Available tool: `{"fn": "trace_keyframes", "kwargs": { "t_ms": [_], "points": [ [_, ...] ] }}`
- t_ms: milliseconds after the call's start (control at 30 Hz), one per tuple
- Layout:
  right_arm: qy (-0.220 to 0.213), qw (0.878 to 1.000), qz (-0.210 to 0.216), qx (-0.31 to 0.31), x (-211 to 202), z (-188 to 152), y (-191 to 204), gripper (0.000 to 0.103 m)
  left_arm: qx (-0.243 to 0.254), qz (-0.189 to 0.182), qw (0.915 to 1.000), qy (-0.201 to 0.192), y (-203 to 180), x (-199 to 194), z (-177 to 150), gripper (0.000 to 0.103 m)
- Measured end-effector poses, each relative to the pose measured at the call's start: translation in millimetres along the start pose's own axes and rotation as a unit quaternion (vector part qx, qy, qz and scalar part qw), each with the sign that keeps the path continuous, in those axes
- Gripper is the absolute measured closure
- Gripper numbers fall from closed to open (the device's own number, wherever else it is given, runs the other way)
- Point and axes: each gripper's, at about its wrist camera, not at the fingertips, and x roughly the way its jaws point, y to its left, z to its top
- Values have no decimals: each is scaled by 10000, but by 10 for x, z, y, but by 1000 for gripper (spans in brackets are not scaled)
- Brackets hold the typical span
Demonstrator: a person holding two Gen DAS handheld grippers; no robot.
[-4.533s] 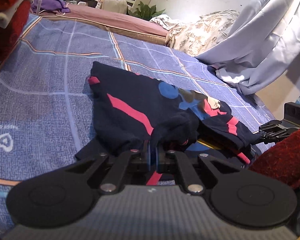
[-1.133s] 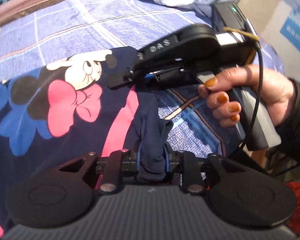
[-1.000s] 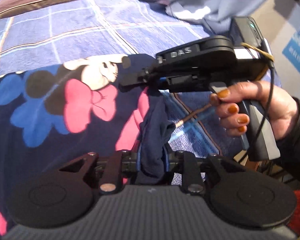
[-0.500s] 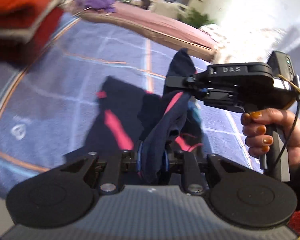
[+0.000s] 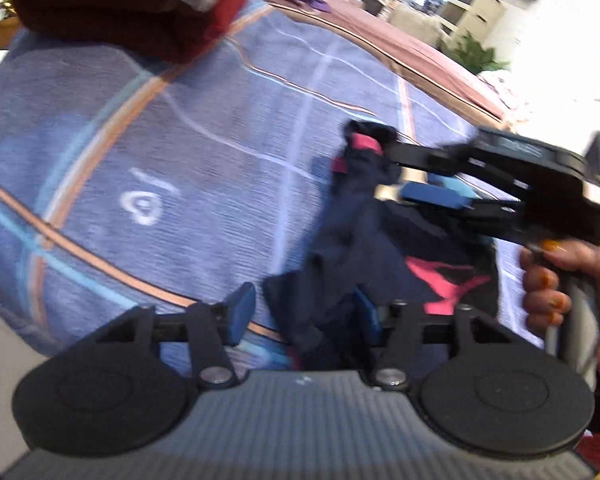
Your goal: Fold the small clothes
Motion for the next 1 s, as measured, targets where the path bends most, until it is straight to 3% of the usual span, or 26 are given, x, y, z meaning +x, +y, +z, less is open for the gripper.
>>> {"fn": "trace_keyframes", "kwargs": {
  "t_ms": [200, 367, 467, 633, 733, 900, 967, 1000],
  "points": [
    [-915, 9933, 27, -703, -550, -25, -12, 0, -301, -57, 9994, -142, 192, -110, 37, 45],
    [-1182, 9901, -450, -615, -876, -66, -270, 0, -674, -735, 9949, -140, 272, -135, 38, 23],
    [-1080, 9923, -526, -304, -965, -164, -467, 0, -570, -888, 9944, -65, 175, -124, -8, 15],
    [-746, 9970, -78, 194, -998, -412, -710, 0, -437, -1271, 9906, 275, 12, 67, -153, 14],
    [-408, 9985, 135, 327, -846, -510, -725, 0, -646, -1311, 9886, 354, -32, 266, -221, 14],
    [-237, 9982, 347, 418, -561, -520, -759, 0, -702, -1368, 9879, 218, -69, 435, -213, 14],
    [-323, 9974, 410, 503, -456, -457, -766, 5, -739, -1377, 9875, 192, -61, 460, -200, 16],
    [-361, 9971, 413, 537, -407, -416, -788, 13, -777, -1353, 9876, 195, -59, 457, -192, 20]
  ]
}}
